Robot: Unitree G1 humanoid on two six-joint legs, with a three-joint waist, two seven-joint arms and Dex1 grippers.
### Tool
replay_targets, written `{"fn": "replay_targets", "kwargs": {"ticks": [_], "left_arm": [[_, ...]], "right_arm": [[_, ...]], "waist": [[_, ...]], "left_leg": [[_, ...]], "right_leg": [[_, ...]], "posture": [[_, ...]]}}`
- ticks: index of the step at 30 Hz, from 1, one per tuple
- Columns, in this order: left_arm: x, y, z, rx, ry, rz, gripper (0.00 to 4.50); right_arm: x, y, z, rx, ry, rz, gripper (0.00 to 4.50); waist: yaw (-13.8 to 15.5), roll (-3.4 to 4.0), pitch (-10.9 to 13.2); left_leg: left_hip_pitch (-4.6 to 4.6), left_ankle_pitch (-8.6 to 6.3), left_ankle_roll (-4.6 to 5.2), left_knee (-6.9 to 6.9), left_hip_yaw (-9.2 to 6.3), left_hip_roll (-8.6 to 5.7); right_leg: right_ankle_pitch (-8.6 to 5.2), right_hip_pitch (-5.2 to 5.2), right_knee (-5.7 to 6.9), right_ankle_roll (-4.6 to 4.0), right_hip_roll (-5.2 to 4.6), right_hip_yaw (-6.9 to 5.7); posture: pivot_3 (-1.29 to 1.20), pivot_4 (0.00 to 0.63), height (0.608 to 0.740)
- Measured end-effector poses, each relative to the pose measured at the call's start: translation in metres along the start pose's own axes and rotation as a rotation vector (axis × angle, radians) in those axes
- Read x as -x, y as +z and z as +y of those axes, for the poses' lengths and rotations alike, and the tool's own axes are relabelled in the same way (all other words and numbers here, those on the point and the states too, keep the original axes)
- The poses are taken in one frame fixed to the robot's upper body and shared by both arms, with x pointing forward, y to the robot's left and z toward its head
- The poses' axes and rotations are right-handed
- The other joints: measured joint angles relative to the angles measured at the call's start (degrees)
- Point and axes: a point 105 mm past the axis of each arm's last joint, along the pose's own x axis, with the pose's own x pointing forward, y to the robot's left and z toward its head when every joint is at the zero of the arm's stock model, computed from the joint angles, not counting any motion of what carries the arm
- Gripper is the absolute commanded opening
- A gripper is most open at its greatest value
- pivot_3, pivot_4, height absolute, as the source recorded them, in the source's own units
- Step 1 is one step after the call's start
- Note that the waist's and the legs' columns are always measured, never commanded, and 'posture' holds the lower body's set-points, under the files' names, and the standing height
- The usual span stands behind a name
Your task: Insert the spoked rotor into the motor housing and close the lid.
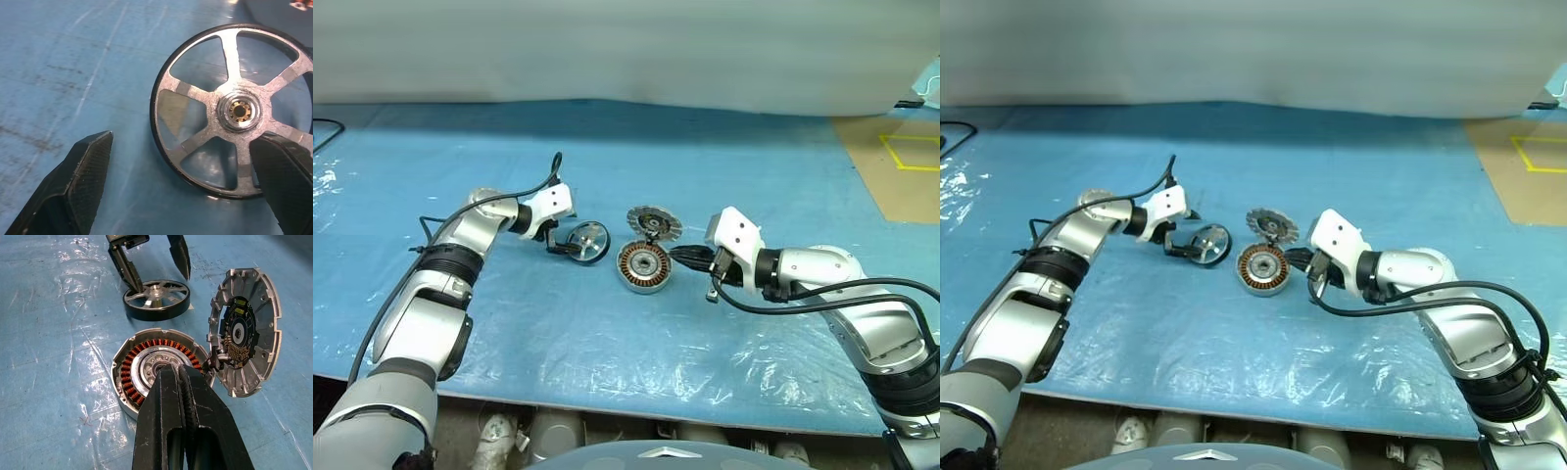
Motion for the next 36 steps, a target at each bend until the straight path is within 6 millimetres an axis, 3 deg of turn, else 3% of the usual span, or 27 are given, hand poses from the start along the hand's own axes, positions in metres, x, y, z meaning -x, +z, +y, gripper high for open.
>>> {"fn": "replay_targets", "kwargs": {"ticks": [4, 7, 9, 24, 32, 36], "left_arm": [[0.003, 0.009, 0.010, -0.015, 0.053, -0.026, 4.50], [0.004, 0.014, 0.014, -0.030, 0.066, -0.046, 3.96], [0.005, 0.015, 0.016, -0.030, 0.075, -0.054, 3.35], [-0.004, 0.033, 0.002, -0.147, -0.038, -0.107, 3.35], [-0.010, 0.017, -0.001, -0.155, -0.076, -0.009, 3.35], [-0.021, 0.021, -0.004, -0.136, -0.090, -0.024, 3.35]], "right_arm": [[0.000, 0.000, -0.001, 0.004, -0.003, 0.003, 0.07], [0.000, 0.000, -0.001, 0.006, -0.003, 0.003, 0.04], [0.000, 0.000, -0.001, 0.006, -0.003, 0.003, 0.04], [0.000, -0.001, -0.001, 0.016, -0.004, 0.006, 0.04], [0.000, -0.002, -0.001, 0.015, -0.008, 0.011, 0.04], [0.000, -0.003, -0.001, 0.014, -0.016, 0.013, 0.04]], "waist": [[0.0, -0.01, 0.0], [0.0, -0.01, 0.0], [0.0, -0.02, 0.0], [0.0, -0.03, 0.0], [0.0, -0.04, 0.0], [0.1, -0.06, 0.0]], "left_leg": [[-0.01, 0.00, 0.00, 0.01, 0.00, 0.00], [-0.01, 0.00, 0.00, -0.01, 0.00, 0.00], [-0.02, 0.00, 0.00, -0.01, -0.01, 0.00], [-0.02, 0.00, 0.00, -0.01, -0.02, 0.00], [-0.02, 0.00, 0.00, -0.01, -0.02, -0.01], [-0.04, 0.00, 0.00, 0.00, -0.03, -0.02]], "right_leg": [[0.00, 0.00, -0.01, 0.00, 0.00, 0.00], [0.02, 0.00, -0.01, 0.03, 0.01, -0.01], [0.03, 0.00, -0.01, 0.05, 0.00, -0.02], [0.04, 0.00, -0.01, 0.06, 0.00, -0.02], [0.04, 0.00, -0.02, 0.07, 0.00, -0.02], [0.04, 0.00, -0.02, 0.07, -0.01, -0.03]], "posture": [[0.00, 0.150, 0.740], [0.00, 0.150, 0.740], [0.00, 0.150, 0.740], [0.00, 0.150, 0.740], [0.00, 0.150, 0.740], [0.00, 0.150, 0.740]]}}
